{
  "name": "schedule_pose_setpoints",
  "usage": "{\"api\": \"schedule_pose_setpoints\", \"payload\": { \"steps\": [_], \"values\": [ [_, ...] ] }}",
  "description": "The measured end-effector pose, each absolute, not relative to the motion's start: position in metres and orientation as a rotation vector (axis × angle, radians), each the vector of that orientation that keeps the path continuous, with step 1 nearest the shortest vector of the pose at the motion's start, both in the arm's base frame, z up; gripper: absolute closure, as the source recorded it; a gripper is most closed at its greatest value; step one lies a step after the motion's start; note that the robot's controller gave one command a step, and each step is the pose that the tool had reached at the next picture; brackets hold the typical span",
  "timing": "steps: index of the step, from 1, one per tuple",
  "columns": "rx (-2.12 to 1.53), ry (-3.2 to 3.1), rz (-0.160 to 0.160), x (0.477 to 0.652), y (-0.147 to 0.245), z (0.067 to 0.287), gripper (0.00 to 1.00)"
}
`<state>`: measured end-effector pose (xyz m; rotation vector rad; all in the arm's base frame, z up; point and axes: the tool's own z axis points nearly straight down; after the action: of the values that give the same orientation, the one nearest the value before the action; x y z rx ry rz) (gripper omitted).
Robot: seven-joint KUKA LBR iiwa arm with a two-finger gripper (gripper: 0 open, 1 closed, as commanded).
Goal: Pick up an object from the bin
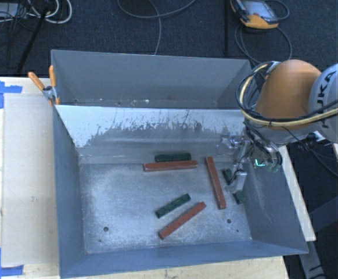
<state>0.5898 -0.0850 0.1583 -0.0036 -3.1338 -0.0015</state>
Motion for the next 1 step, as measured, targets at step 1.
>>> {"api": "schedule_pose_setpoints", "payload": {
  "steps": [1],
  "values": [
    [0.411,-3.106,-0.004,0.5051,-0.0371,0.0675,0.0]
  ]
}}
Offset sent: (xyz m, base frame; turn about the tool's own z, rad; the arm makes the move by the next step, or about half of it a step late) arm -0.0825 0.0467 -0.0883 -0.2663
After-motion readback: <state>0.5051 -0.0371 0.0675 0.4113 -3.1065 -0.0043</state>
